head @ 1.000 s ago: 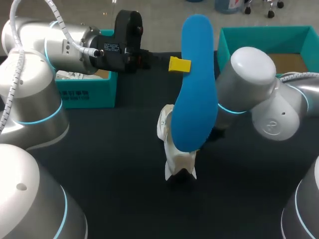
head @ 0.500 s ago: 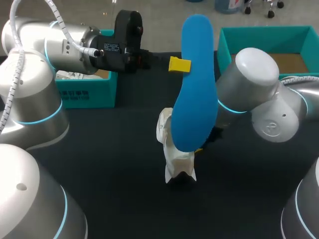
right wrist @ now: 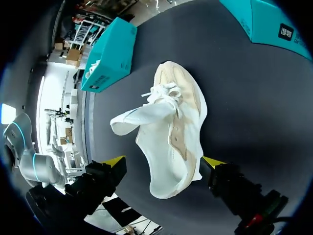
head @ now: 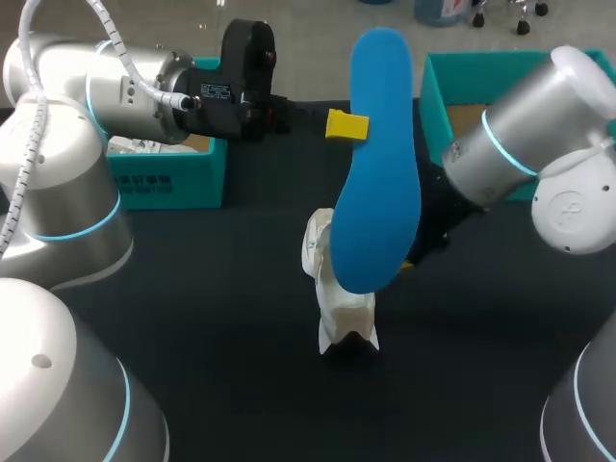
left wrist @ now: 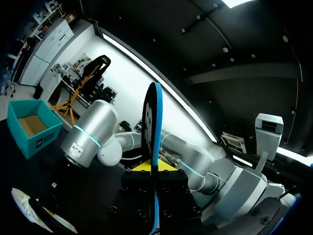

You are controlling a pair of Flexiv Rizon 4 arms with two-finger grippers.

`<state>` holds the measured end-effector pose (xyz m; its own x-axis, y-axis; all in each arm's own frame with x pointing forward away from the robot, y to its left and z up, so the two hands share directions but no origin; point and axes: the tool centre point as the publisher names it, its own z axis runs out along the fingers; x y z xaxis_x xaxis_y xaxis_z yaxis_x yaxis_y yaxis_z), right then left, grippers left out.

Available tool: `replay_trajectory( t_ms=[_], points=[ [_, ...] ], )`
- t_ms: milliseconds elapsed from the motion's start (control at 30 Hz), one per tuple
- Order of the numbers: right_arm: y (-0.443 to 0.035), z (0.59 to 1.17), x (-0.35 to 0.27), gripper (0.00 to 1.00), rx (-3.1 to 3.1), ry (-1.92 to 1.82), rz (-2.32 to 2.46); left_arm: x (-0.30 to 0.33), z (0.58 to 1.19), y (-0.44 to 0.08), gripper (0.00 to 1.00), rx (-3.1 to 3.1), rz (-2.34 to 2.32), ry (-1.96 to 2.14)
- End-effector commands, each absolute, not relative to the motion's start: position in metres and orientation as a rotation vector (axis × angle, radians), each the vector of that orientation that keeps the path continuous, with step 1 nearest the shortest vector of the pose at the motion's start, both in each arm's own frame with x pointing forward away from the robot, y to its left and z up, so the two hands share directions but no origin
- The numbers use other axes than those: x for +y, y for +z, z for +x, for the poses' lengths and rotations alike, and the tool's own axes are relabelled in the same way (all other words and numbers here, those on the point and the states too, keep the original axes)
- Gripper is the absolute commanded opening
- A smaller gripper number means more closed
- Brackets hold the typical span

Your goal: Take the shoe out of the shoebox, open the shoe tongue, remove and reinsert the insole, then place the shoe into the shoebox

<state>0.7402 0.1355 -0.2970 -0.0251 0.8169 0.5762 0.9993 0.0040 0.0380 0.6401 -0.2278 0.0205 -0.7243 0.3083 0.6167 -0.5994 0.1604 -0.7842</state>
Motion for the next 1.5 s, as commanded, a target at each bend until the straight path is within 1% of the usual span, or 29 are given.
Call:
replay_trajectory(
  t_ms=[33, 333, 467, 633, 800, 1200, 1500],
  points=[
    [-0.291, 0.731, 0.127, 1.00, -1.888, -0.658, -1.866, -0.228, 0.639, 0.020, 0.00, -1.741, 0.280, 1.652],
    [-0.287, 0.737, 0.124, 1.00, -1.852, -0.684, -1.850, -0.228, 0.639, 0.020, 0.00, -1.741, 0.280, 1.652],
    [-0.264, 0.751, 0.103, 1.00, -1.696, -0.792, -1.791, -0.228, 0.639, 0.020, 0.00, -1.741, 0.280, 1.652],
    [-0.237, 0.762, 0.078, 1.00, -1.674, -0.852, -1.734, -0.228, 0.639, 0.020, 0.00, -1.741, 0.280, 1.652],
    [-0.205, 0.765, 0.058, 1.00, -1.576, -0.912, -1.628, -0.228, 0.639, 0.020, 0.00, -1.741, 0.280, 1.652],
    [-0.145, 0.771, 0.025, 1.00, -1.421, -1.073, -1.542, -0.228, 0.639, 0.020, 0.00, -1.741, 0.280, 1.652],
    [-0.142, 0.771, 0.025, 1.00, -1.443, -1.070, -1.545, -0.228, 0.639, 0.020, 0.00, -1.741, 0.280, 1.652]
  ],
)
